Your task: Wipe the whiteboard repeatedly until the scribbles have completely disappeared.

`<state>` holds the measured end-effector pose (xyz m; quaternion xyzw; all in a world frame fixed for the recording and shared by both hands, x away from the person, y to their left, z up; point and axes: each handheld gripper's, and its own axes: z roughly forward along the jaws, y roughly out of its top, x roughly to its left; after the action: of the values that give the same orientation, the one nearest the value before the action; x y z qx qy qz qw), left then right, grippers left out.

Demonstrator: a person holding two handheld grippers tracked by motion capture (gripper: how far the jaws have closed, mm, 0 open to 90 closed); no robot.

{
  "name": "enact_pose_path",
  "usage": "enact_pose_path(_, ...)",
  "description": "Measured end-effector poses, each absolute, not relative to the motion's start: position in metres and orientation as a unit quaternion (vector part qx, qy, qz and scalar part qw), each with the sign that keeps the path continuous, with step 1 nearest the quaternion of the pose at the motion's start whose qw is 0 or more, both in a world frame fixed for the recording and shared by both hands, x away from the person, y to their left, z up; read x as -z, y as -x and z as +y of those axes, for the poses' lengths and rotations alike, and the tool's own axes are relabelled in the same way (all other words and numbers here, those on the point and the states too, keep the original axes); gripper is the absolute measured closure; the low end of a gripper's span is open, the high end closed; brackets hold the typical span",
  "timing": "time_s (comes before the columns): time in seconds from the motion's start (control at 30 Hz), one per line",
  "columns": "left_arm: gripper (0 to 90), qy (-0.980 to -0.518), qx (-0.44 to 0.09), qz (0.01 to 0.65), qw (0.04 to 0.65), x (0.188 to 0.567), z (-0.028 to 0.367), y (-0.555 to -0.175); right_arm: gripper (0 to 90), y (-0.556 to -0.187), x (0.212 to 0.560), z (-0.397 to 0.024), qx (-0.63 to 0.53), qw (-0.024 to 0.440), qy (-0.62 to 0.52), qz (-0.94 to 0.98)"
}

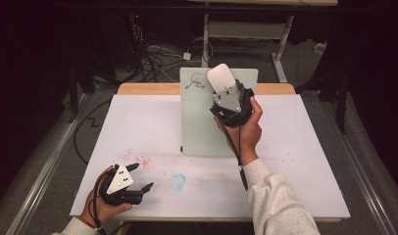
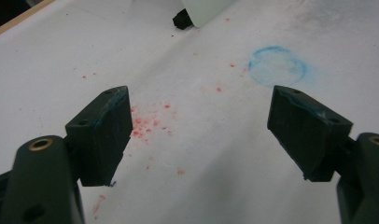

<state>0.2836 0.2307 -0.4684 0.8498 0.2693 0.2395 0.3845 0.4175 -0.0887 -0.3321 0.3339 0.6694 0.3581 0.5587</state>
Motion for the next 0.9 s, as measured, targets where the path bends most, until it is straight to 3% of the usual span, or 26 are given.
enact_pose_path(0.47, 21.3, -0.852, -0.233, 0.267, 0.386, 0.469, 0.229, -0.284, 30.8, -0.401, 0.375, -0.036, -0.318, 0.544, -0.249, 0.736)
enact_pose_path(0.9, 21.3, -0.851, -0.231, 0.269, 0.388, 0.469, 0.232, -0.282, 30.8, -0.421, 0.326, -0.054, -0.348, 0.552, -0.292, 0.699)
